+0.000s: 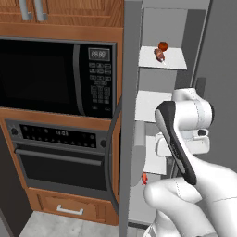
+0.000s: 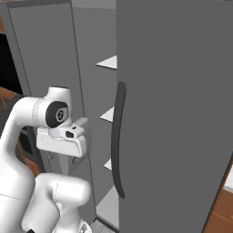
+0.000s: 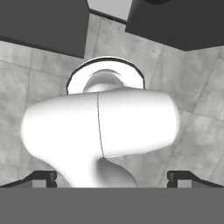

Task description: Store the kebab skewer in the freezer for long-term storage. Close the freezer door after placing the cooked food.

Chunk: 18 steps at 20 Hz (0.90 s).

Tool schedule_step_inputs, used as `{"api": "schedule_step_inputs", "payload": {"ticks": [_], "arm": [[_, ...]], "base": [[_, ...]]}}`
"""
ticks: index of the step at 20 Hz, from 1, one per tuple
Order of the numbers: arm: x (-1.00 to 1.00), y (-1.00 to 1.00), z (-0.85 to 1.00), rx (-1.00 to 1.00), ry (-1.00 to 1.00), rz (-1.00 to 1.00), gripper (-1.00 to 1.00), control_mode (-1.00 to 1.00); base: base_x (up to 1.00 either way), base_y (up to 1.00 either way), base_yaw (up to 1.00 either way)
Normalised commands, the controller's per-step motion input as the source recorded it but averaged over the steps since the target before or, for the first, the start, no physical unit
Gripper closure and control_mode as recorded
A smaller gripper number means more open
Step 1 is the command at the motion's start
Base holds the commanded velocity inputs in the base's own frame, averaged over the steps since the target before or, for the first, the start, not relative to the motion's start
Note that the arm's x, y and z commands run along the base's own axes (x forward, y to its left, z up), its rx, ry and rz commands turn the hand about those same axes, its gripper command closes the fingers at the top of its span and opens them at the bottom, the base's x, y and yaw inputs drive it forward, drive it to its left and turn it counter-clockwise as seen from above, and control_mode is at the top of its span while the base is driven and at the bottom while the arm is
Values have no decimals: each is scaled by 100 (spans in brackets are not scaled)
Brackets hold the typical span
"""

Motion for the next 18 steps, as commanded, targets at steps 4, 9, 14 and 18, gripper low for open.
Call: {"api": "schedule_step_inputs", "payload": {"ticks": [4, 9, 14, 18], "arm": [[0, 0, -19, 0, -9, 0, -100, -100], [0, 0, -5, 0, -25, 0, -100, -100], [0, 0, 0, 0, -24, 0, -100, -100], [4, 0, 0, 0, -6, 0, -100, -100]], "base": [[0, 0, 0], [0, 0, 0], [0, 0, 0], [0, 0, 0]]}}
